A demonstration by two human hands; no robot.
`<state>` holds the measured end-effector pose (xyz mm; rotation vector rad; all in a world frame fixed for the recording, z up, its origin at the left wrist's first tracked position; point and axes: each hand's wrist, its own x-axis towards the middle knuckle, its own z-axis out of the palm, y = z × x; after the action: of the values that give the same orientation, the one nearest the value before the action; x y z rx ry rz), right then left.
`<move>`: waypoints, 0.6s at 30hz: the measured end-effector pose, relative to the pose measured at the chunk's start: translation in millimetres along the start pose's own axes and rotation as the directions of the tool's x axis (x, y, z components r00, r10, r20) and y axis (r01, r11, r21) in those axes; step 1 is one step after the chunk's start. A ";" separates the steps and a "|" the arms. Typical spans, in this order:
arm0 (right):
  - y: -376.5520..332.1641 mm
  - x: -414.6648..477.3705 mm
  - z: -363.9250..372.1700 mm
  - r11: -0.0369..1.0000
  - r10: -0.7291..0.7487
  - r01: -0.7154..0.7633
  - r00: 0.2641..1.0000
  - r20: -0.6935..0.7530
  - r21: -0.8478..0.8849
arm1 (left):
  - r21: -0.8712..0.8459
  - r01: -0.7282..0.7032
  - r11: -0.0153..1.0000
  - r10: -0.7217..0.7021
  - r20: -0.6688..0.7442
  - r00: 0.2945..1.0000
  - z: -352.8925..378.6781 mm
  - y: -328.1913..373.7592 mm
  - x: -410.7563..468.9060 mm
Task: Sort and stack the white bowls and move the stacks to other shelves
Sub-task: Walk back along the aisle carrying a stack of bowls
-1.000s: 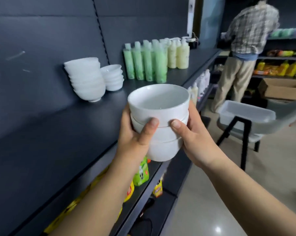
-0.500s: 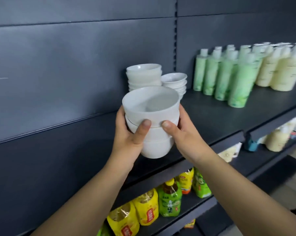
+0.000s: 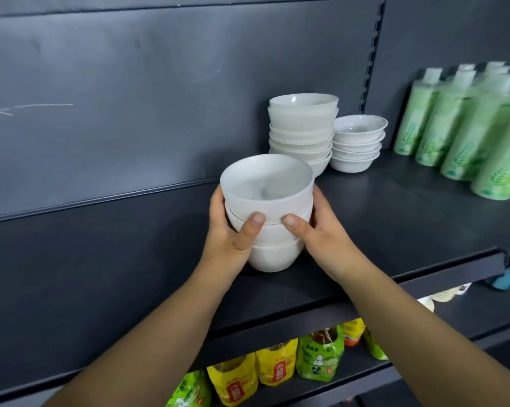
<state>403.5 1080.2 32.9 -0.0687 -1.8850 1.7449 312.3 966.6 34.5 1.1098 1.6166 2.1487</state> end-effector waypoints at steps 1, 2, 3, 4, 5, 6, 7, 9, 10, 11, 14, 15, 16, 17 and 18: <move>-0.1 -0.5 0.5 1.000 0.000 0.000 1.000 0.010 -0.009 | 0.010 0.003 1.000 -0.003 0.008 1.000 0.2 -0.3 0.0; 0.1 -0.8 0.4 1.000 0.000 0.000 1.000 0.021 -0.020 | 0.027 0.008 1.000 -0.009 0.020 1.000 0.4 0.3 -0.1; -0.1 -1.5 -0.2 0.999 0.005 -0.003 0.999 0.037 -0.041 | 0.052 0.012 0.999 -0.014 0.037 0.999 0.3 1.6 -0.5; 0.4 -2.3 -2.8 0.998 0.016 -0.012 0.998 0.061 -0.069 | 0.087 0.015 0.996 -0.020 0.057 0.998 -0.7 3.1 -1.8; -0.8 -3.9 -6.5 0.993 0.042 -0.030 0.994 0.100 -0.110 | 0.132 0.021 0.991 -0.033 0.085 0.996 -2.4 4.5 -3.7; -1.2 -6.5 -12.0 0.985 0.077 -0.052 0.986 0.149 -0.166 | 0.184 0.032 0.982 -0.054 0.118 0.992 -5.1 5.0 -6.9; -3.2 -10.2 -18.7 0.967 0.113 -0.060 0.973 0.204 -0.247 | 0.238 0.039 0.970 -0.078 0.155 0.985 -7.6 5.1 -10.4; -5.8 -19.5 -35.7 0.888 0.194 -0.038 0.934 0.298 -0.459 | 0.351 0.063 0.934 -0.141 0.202 0.969 -12.2 0.4 -17.9; -6.8 -22.9 -44.2 0.814 0.246 -0.011 0.912 0.328 -0.580 | 0.408 0.087 0.909 -0.173 0.179 0.969 -12.9 -1.2 -20.0; -7.6 -26.5 -52.0 0.708 0.322 0.014 0.883 0.340 -0.706 | 0.452 0.118 0.884 -0.197 0.133 0.971 -13.5 -2.1 -21.2; -8.8 -33.2 -65.5 0.355 0.530 0.147 0.782 0.329 -0.923 | 0.507 0.147 0.849 -0.196 0.044 0.980 -12.9 -3.9 -17.5; -9.4 -34.2 -65.5 0.304 0.541 0.189 0.773 0.332 -0.934 | 0.519 0.144 0.842 -0.187 0.031 0.982 -12.6 -4.3 -14.4; -8.8 -35.4 -64.4 0.280 0.539 0.211 0.773 0.335 -0.937 | 0.526 0.148 0.837 -0.186 0.020 0.982 -11.7 -5.7 -11.8; -9.2 -36.3 -62.9 0.267 0.531 0.221 0.778 0.335 -0.938 | 0.529 0.153 0.835 -0.185 0.007 0.983 -10.9 -7.7 -8.1; -8.0 -36.8 -62.4 0.258 0.524 0.224 0.785 0.331 -0.940 | 0.530 0.158 0.833 -0.183 -0.006 0.983 -10.2 -10.2 -4.3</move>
<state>463.9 1120.4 26.4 -0.1927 -3.3143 0.3012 305.8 960.4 22.4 1.0800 2.2697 1.5858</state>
